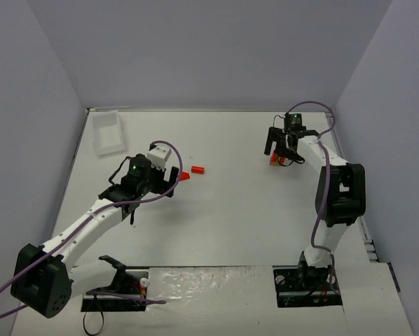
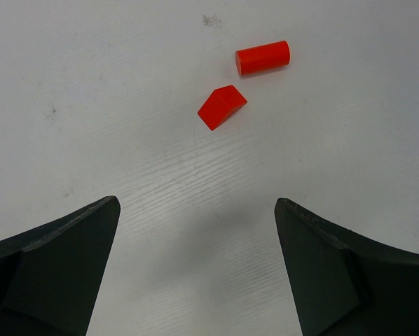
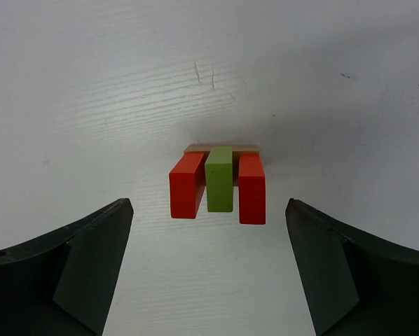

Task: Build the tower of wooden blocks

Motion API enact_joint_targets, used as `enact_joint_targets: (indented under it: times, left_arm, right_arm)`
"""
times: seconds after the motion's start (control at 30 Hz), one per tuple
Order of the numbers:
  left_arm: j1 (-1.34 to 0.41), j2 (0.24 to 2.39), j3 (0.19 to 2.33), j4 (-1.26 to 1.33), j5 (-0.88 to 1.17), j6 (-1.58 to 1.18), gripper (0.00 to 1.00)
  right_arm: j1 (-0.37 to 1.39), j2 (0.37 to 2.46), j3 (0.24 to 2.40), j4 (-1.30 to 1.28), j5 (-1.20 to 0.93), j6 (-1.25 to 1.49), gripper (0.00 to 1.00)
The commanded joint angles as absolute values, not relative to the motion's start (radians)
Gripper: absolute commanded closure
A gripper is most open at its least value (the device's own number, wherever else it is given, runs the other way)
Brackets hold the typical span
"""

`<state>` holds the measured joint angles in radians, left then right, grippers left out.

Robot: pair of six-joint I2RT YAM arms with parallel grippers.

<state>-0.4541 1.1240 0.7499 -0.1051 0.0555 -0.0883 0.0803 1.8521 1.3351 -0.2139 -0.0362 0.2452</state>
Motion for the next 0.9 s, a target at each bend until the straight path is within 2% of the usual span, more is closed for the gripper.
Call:
enact_joint_targets:
  times: [0.0,0.17,0.6,0.87]
  left_arm:
    - [-0.456,1.123,0.810,-0.075,0.066,-0.079,0.09]
    - [-0.456,1.123,0.810,-0.075,0.066,-0.078,0.09]
    - [-0.456,1.120,0.810,-0.080,0.064,-0.079,0.09]
    - [-0.457,1.120,0.810,-0.080,0.061,-0.077,0.09]
  right_arm:
    - [0.084,1.852,1.386,-0.207,-0.003,0.245,0.16]
    - [0.084,1.875,1.398,-0.207,-0.003,0.233,0.23]
    - [0.083,1.894,1.408,-0.207,-0.003,0.230,0.29]
    - [0.083,1.902,1.413,-0.207,0.000,0.227,0.38]
